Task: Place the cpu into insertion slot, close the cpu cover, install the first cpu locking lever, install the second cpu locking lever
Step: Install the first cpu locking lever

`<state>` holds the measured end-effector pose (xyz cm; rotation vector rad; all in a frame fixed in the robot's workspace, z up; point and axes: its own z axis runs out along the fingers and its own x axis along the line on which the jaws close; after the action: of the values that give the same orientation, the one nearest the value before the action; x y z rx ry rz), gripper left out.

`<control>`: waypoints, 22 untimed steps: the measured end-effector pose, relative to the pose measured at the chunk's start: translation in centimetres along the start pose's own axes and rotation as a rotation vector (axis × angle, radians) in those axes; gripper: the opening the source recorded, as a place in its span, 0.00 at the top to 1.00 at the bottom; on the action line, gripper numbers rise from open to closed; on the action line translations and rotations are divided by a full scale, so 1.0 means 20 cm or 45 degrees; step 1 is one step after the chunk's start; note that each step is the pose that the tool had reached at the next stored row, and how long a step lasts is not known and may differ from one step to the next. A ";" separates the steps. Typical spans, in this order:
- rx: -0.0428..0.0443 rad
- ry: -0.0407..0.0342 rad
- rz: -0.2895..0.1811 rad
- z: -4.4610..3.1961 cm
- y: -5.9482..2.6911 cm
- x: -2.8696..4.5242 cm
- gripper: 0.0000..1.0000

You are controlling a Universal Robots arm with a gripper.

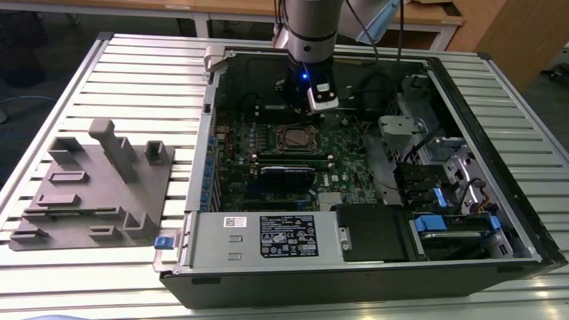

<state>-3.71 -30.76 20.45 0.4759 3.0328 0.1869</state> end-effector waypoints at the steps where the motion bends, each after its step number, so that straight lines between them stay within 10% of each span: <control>1: 0.000 -0.0002 0.000 0.001 0.000 0.000 0.89; 22: -0.001 -0.0046 0.000 0.017 0.001 0.009 0.89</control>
<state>-3.83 -30.65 20.10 0.4754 3.0291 0.1873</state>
